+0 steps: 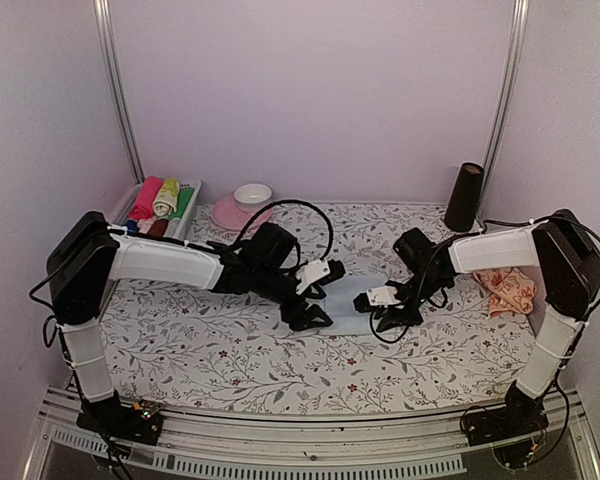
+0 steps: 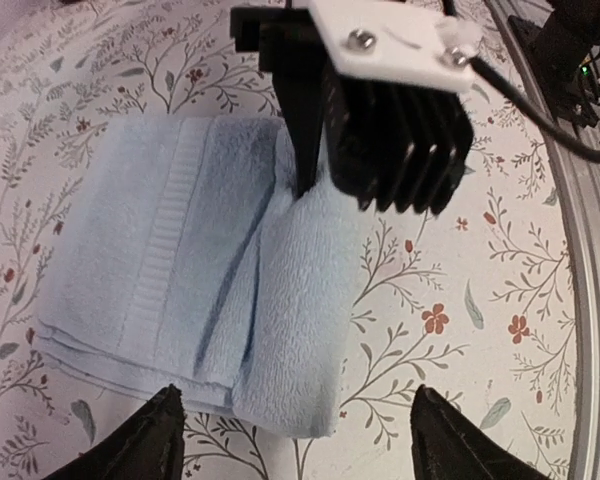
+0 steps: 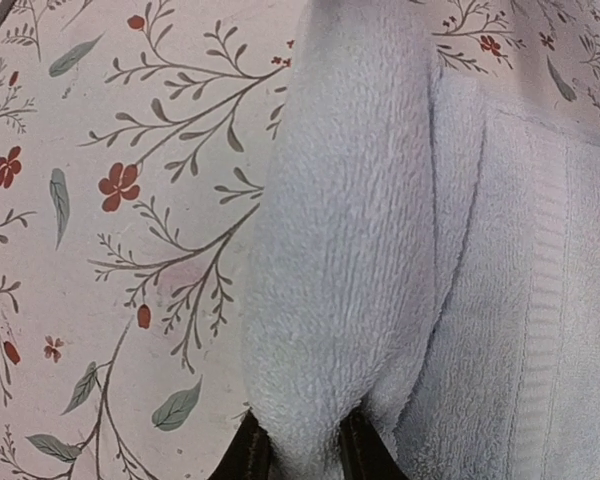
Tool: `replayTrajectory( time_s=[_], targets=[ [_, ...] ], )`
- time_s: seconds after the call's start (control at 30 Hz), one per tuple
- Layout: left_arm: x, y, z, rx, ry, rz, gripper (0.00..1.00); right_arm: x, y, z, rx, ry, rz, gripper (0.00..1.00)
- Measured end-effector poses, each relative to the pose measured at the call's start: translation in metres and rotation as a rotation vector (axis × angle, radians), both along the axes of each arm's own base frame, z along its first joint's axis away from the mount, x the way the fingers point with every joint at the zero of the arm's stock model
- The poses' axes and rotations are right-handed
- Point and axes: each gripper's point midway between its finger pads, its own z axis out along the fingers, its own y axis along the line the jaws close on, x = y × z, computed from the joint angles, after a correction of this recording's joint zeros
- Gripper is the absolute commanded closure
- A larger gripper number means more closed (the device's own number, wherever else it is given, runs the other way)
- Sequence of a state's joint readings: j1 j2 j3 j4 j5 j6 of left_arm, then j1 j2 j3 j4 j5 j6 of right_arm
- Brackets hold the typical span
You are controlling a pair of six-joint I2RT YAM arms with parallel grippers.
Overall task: Roll the towels
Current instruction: Roll the towel at the center of the board.
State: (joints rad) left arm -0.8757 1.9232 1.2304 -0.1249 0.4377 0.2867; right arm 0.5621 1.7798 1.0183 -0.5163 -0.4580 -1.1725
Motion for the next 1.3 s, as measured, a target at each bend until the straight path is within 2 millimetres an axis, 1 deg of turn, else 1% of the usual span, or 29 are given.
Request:
replayTrajectory(
  time_s=[0.07, 0.13, 0.27, 0.37, 0.5, 0.6, 0.97, 1.07, 1.1, 1.27, 1.3],
  targets=[
    [-0.003, -0.004, 0.011, -0.027, -0.072, -0.008, 0.22, -0.004, 0.002, -0.001, 0.000, 0.044, 0.015, 0.87],
    [-0.010, -0.012, 0.015, -0.041, -0.132, -0.026, 0.24, -0.007, 0.006, -0.001, 0.003, 0.087, 0.028, 0.87],
    [-0.033, -0.023, 0.006, -0.038, -0.201, -0.090, 0.26, -0.016, 0.008, 0.000, 0.009, 0.172, 0.046, 0.87],
    [-0.044, -0.027, 0.001, -0.033, -0.228, -0.123, 0.27, -0.023, 0.007, 0.001, 0.019, 0.251, 0.052, 0.87],
    [-0.046, -0.031, -0.003, -0.031, -0.259, -0.144, 0.28, -0.029, 0.004, 0.001, 0.032, 0.328, 0.045, 0.86],
    [-0.046, -0.032, -0.010, -0.013, -0.267, -0.150, 0.28, -0.029, 0.003, 0.000, 0.038, 0.361, 0.034, 0.86],
    [-0.045, -0.033, -0.041, 0.046, -0.262, -0.167, 0.35, -0.028, 0.001, -0.002, 0.038, 0.394, 0.004, 0.87],
    [-0.043, -0.034, -0.047, 0.063, -0.268, -0.163, 0.40, -0.027, 0.002, -0.002, 0.036, 0.399, -0.001, 0.86],
    [-0.042, -0.034, -0.048, 0.066, -0.270, -0.160, 0.44, -0.027, 0.001, -0.002, 0.036, 0.400, -0.002, 0.86],
    [-0.037, -0.034, -0.053, 0.085, -0.287, -0.142, 0.72, -0.026, 0.001, -0.002, 0.035, 0.405, -0.014, 0.85],
    [-0.035, -0.034, -0.054, 0.088, -0.290, -0.136, 0.74, -0.026, 0.001, -0.002, 0.035, 0.404, -0.015, 0.82]
  ],
)
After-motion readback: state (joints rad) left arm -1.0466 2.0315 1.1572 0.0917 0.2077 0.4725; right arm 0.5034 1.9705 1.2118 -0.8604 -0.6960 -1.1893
